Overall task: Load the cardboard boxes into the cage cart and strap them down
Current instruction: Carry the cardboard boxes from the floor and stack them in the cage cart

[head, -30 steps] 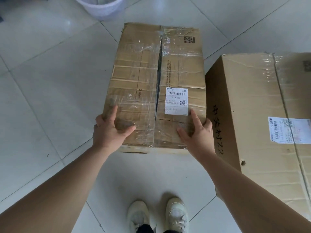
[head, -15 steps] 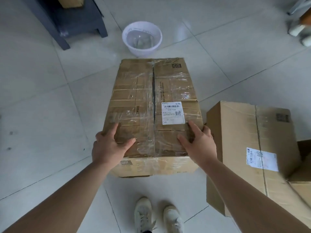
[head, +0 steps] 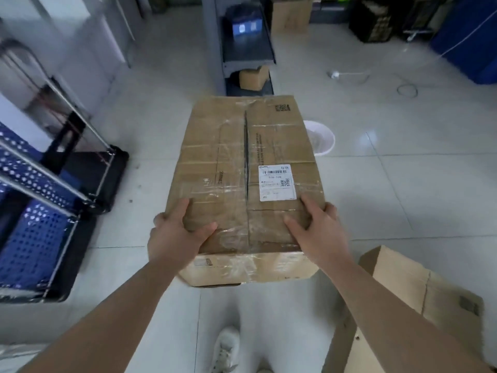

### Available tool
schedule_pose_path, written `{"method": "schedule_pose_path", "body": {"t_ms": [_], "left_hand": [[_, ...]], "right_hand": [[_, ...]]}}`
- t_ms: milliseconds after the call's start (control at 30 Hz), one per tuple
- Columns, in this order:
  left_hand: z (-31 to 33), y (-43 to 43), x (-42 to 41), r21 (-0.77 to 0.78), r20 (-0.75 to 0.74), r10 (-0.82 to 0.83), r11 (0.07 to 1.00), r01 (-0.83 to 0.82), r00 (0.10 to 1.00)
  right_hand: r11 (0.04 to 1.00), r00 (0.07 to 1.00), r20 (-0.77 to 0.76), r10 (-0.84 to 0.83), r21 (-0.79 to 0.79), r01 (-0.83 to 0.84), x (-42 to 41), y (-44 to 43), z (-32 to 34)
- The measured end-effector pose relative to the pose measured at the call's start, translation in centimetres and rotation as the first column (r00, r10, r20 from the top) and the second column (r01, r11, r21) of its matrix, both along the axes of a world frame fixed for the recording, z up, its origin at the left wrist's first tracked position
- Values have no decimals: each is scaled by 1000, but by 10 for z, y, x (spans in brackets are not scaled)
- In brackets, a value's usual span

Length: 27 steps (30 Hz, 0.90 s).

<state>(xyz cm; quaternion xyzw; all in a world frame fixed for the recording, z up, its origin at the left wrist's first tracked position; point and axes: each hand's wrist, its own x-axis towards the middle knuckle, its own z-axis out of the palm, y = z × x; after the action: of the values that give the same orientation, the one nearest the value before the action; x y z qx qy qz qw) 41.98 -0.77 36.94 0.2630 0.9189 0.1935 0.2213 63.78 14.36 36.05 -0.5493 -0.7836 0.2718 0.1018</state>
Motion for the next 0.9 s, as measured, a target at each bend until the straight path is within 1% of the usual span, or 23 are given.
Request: {"method": "schedule_pose_path", "body": {"t_ms": [200, 367, 600, 767, 900], "left_hand": [[83, -96, 9, 96, -19, 221, 971, -219, 975], [141, -183, 15, 158, -56, 404, 907, -391, 913], [210, -314, 21, 244, -100, 633, 763, -598, 768], [254, -409, 27, 304, -120, 756, 645, -701, 644], [285, -489, 30, 367, -139, 824, 559, -744, 550]], "right_hand": [[968, 971, -40, 234, 105, -229, -30, -52, 96], [898, 905, -52, 422, 159, -409, -64, -108, 162], [760, 763, -101, 638, 242, -604, -119, -214, 239], [662, 657, -128, 743, 280, -695, -157, -300, 285], [583, 569, -147, 809, 320, -746, -183, -379, 316]]}}
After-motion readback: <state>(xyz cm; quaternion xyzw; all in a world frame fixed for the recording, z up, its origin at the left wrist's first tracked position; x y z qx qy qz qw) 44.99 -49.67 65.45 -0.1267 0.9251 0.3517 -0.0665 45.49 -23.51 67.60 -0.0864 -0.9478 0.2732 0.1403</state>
